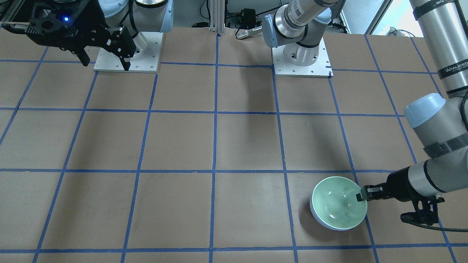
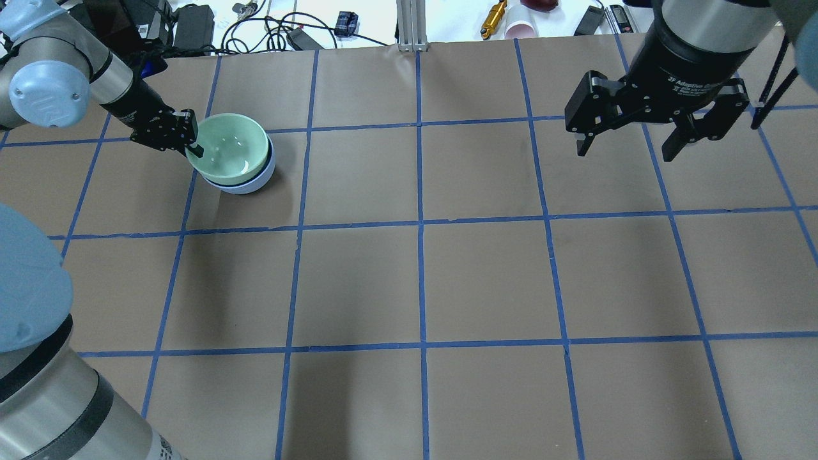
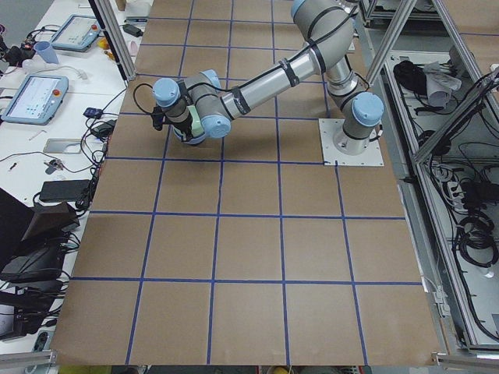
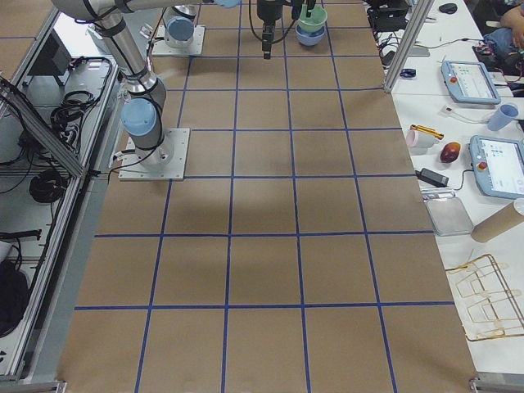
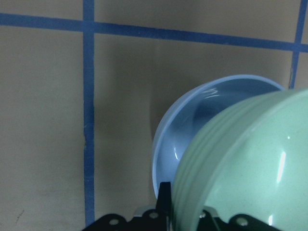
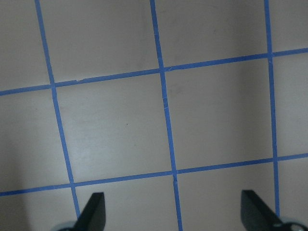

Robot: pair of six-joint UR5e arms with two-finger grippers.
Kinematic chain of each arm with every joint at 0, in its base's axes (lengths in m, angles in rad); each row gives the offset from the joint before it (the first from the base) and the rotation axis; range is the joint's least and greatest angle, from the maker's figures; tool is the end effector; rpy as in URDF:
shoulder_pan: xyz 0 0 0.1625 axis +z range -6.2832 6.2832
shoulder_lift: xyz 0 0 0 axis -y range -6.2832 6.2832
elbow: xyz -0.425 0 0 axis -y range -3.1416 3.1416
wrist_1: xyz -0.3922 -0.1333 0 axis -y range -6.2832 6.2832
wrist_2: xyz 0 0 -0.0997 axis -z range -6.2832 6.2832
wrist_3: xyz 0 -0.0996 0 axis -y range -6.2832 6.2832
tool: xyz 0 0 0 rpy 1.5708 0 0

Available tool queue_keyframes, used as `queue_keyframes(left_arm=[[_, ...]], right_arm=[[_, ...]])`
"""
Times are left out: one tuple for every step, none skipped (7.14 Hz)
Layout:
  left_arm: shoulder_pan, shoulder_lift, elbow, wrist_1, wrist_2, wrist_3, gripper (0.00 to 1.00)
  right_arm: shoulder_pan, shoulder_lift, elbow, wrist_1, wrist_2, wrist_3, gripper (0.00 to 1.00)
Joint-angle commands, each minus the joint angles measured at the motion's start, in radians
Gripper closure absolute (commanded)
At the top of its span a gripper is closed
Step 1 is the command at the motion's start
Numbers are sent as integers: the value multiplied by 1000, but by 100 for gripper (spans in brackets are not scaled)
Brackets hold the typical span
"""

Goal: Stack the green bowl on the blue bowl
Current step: 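Lower the green bowl into the blue bowl with the left gripper, then open the left gripper and raise it away from the bowls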

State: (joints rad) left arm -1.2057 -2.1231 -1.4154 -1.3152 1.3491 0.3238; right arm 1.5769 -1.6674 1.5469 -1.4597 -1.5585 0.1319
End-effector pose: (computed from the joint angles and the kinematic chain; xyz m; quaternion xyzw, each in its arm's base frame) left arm 0.0941 -0.6810 0.2625 0.0283 -0.9910 -0.0288 0.1276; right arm 0.1373 -0.4482 0.5340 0.0628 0.9980 -0.0043 0.0065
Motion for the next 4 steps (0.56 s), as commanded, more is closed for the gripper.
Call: queue_keyframes(left_arm=[[0,0,1,-3,-1,-9,0],[0,15,4,-10,1,-11,0],[-11,50,9,-22,15,-12,0],[-50,92,22,-57,100,-14,0]], right_arm=[[0,0,-1,-1,0,0,0],[0,0,-1,-1,0,0,0],[0,0,-1,-1,0,0,0],[0,0,-1,1,0,0,0]])
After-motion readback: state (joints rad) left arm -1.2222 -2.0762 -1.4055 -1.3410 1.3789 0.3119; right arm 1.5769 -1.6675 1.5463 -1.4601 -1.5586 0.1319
